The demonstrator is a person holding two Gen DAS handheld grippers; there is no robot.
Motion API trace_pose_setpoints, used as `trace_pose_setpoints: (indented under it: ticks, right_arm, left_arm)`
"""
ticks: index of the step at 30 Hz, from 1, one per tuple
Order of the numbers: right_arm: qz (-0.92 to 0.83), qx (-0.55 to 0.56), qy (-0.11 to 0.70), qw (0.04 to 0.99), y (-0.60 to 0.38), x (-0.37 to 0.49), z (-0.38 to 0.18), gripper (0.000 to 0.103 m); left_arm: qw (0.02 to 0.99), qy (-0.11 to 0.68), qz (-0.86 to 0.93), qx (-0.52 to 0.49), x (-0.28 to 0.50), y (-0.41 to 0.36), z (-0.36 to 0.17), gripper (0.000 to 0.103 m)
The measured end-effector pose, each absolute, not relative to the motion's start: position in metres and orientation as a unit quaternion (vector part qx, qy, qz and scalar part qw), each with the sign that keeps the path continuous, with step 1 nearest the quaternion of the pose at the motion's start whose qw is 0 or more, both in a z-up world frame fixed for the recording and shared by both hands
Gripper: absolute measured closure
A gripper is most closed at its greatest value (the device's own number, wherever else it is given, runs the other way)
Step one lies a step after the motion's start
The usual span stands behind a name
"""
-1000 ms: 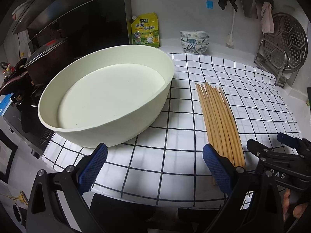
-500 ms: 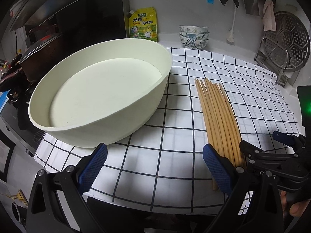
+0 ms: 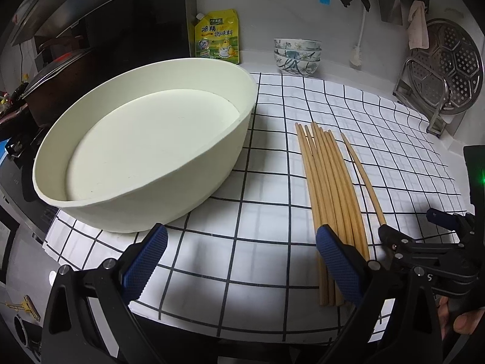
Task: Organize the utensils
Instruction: 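Push the right gripper against the bundle to separate one bamboo chopstick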
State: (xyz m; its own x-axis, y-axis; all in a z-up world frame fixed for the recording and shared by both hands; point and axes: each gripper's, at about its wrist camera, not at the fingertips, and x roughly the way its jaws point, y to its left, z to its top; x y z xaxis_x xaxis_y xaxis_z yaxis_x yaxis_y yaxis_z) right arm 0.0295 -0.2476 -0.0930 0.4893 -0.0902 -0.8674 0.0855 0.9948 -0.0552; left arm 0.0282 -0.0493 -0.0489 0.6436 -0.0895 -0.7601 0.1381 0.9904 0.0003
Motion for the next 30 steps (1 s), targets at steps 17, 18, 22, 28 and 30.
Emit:
trace_pose_setpoints:
  ticks: [17, 18, 22, 28, 30]
  right_arm:
    - [-0.034, 0.023, 0.488, 0.872, -0.272, 0.022, -0.095, 0.009]
    - [-0.034, 0.023, 0.488, 0.872, -0.272, 0.022, -0.095, 0.009]
    - [-0.034, 0.024, 0.488, 0.872, -0.272, 0.022, -0.095, 0.009]
    - [-0.034, 0.02, 0.488, 0.872, -0.27, 0.023, -0.095, 0.009]
    - [-0.037, 0.015, 0.486, 0.873, -0.268, 0.026, -0.096, 0.009]
  left_arm:
    - [0.885, 0.456, -0.056, 0.071, 0.039, -0.075, -0.076, 0.006]
    - [0.885, 0.456, -0.056, 0.07, 0.039, -0.075, -0.076, 0.006]
    - [0.884, 0.459, -0.052, 0.079, 0.039, -0.075, -0.078, 0.006]
    - [0.88, 0.466, -0.04, 0.085, 0.045, -0.077, -0.08, 0.006]
    - [0.88, 0.465, -0.035, 0.085, 0.05, -0.079, -0.079, 0.006]
